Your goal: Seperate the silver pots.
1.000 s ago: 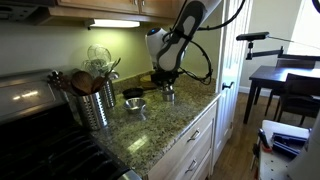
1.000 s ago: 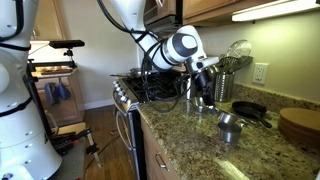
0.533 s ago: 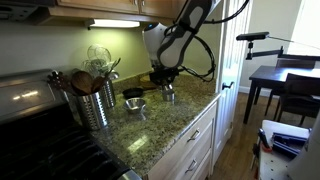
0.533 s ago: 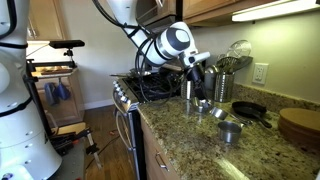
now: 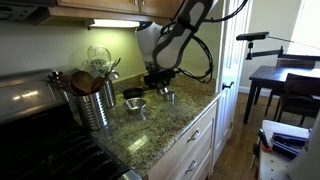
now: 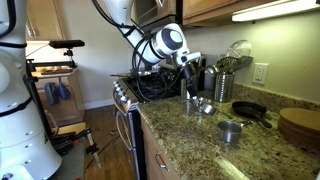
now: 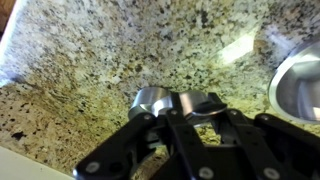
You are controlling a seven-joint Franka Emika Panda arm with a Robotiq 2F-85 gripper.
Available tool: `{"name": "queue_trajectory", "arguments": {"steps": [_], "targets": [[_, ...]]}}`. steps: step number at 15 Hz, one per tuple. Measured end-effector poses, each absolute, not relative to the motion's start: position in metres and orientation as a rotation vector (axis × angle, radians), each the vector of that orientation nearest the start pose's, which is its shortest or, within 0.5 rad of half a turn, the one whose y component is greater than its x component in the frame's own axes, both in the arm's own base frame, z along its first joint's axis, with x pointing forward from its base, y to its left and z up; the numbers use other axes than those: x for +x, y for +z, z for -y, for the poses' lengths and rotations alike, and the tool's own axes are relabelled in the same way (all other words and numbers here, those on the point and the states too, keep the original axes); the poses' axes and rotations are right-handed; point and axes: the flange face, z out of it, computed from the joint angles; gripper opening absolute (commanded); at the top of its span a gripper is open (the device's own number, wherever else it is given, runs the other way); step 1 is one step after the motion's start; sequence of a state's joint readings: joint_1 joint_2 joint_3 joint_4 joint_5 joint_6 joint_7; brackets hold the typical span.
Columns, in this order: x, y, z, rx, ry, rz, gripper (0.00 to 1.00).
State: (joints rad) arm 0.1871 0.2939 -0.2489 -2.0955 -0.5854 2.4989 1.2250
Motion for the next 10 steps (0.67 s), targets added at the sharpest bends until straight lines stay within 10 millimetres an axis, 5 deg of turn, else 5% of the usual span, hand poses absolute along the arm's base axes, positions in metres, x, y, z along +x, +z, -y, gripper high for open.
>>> {"name": "queue_trajectory", "arguments": {"steps": [10], "targets": [[0.591, 0.293, 0.007, -3.162, -0.574, -1.268, 0.13]]}}
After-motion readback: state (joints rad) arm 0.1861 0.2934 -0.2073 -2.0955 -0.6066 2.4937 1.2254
